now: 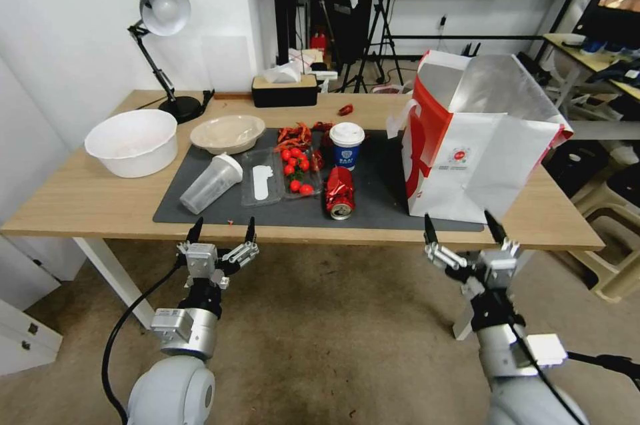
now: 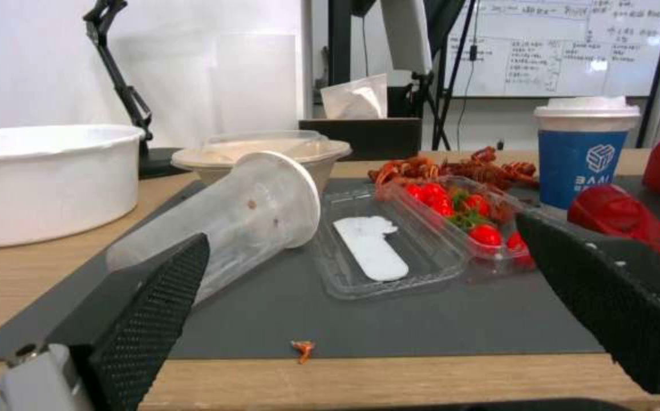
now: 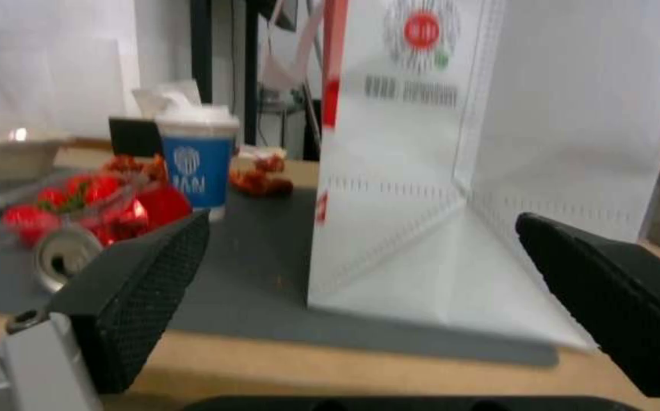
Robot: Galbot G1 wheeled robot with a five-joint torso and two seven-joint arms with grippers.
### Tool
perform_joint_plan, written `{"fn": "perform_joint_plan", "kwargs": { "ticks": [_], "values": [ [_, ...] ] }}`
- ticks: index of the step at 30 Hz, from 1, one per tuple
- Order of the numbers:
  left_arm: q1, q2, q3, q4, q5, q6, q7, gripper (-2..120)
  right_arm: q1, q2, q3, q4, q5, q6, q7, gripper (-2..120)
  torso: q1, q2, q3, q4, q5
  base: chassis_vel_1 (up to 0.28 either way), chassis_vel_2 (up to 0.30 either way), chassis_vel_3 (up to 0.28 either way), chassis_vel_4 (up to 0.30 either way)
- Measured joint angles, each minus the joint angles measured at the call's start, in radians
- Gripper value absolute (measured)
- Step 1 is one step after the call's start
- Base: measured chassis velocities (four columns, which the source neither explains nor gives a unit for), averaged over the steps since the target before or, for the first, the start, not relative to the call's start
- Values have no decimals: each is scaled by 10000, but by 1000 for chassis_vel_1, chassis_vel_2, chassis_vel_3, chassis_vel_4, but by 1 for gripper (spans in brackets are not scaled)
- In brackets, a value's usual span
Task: Pick up the trash from the table and place it into the takeout bag.
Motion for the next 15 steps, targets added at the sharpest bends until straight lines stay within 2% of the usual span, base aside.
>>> {"fn": "perform_joint_plan", "kwargs": {
  "ticks": [3,9,15],
  "values": [
    [6,18,-6,16,-4,-17,2,100,-418,174,-159,-713,-315,507,109,100,1,-1,0,0,1,0,0,0,0],
    [15,17,-40,41,-9,-31,6,100,-365,352,-422,-1443,-454,708,228,100,2,-2,0,1,1,0,0,0,0],
    [20,17,-99,50,-17,-38,6,100,-232,394,-546,-1560,-405,731,250,100,2,-1,1,1,0,0,0,0,0]
  ]
}}
